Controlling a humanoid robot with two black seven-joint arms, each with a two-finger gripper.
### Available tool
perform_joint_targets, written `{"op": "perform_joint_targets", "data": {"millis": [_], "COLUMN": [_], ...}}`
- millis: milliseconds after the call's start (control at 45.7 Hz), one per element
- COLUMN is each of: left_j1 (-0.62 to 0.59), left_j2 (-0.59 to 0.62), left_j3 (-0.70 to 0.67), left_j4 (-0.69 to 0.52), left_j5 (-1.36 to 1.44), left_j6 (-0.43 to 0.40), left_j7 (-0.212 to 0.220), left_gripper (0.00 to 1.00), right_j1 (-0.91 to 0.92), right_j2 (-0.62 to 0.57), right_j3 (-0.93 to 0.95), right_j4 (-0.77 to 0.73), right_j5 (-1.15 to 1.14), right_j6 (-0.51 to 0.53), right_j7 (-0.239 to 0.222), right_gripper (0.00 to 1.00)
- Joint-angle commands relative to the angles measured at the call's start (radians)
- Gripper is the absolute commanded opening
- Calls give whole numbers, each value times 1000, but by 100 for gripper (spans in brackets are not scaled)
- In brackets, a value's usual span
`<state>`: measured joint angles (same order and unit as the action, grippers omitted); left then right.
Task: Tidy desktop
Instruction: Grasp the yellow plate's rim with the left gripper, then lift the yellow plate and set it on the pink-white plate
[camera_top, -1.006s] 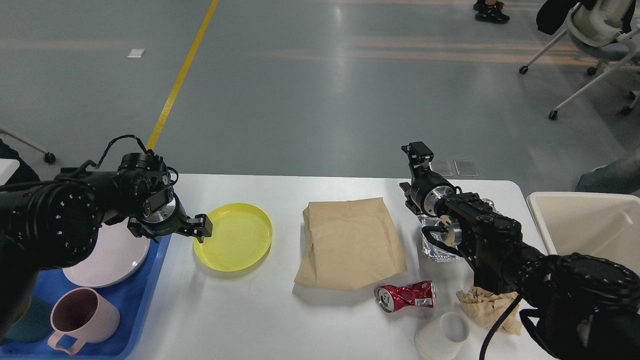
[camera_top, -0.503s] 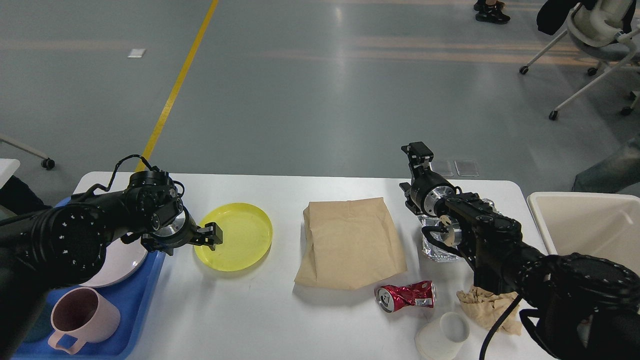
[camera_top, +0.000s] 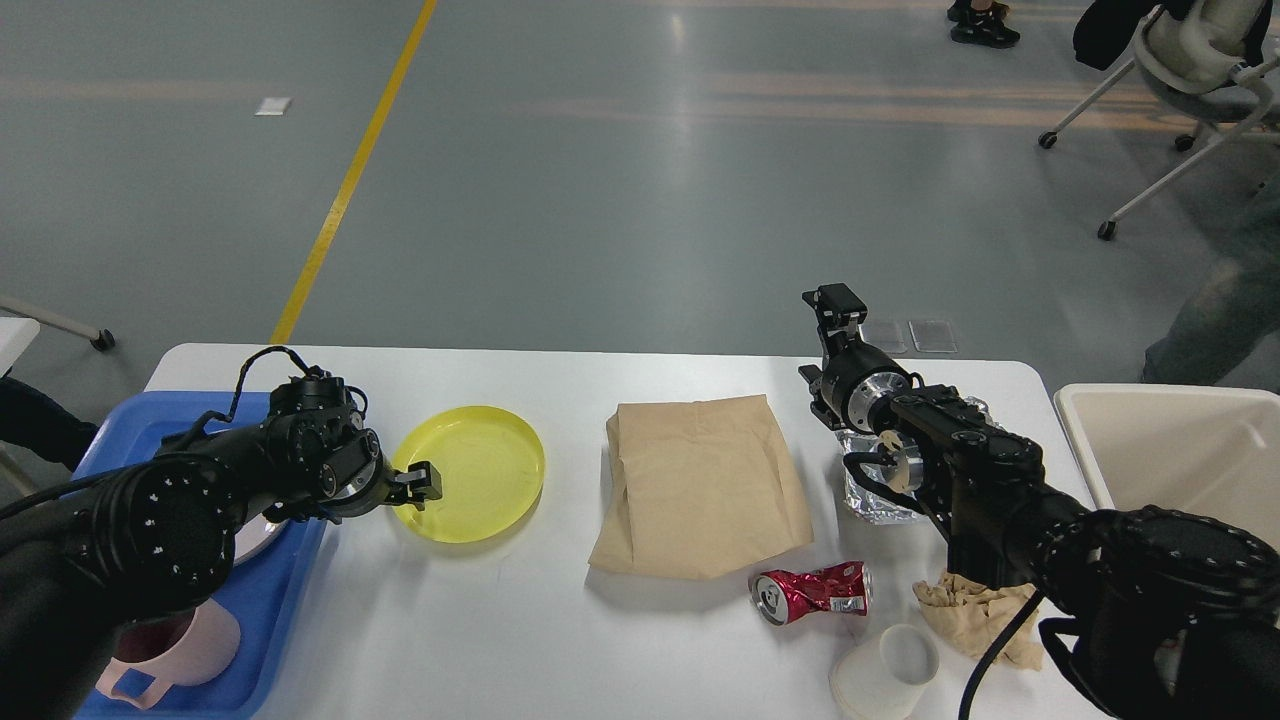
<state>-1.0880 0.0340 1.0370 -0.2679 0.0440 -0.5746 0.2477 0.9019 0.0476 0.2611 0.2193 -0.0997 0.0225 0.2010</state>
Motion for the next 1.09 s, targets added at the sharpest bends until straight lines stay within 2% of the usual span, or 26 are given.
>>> {"op": "perform_joint_targets", "data": {"millis": [0, 109, 197, 372, 503, 656, 1071], "left_j1": [0, 2, 7, 8, 8, 5, -65], "left_j2": [0, 0, 0, 1, 7, 12, 23], "left_j3": [-2, -20, -26, -29, -31, -31, -31], "left_j4": [-1, -1, -1, -1, -1, -1, -1], "left_j5": [0, 0, 0, 0, 0, 0, 0], "left_j6": [6, 6, -2, -24, -86, -163, -206], "left_j7": [1, 1, 7, 22, 25, 48, 71], "left_gripper": [95, 85, 66, 45, 21, 0, 0], "right_j1": [0, 0, 0, 0, 0, 0, 0], "right_j2": [0, 0, 0, 0, 0, 0, 0], "right_j3": [1, 0, 0, 0, 0, 0, 0], "right_j4": [0, 0, 0, 0, 0, 0, 0], "right_j5": [0, 0, 0, 0, 0, 0, 0], "right_j6": [1, 1, 1, 1, 1, -1, 1], "right_j7": [0, 0, 0, 0, 0, 0, 0], "right_gripper": [100, 100, 100, 100, 100, 100, 100]}}
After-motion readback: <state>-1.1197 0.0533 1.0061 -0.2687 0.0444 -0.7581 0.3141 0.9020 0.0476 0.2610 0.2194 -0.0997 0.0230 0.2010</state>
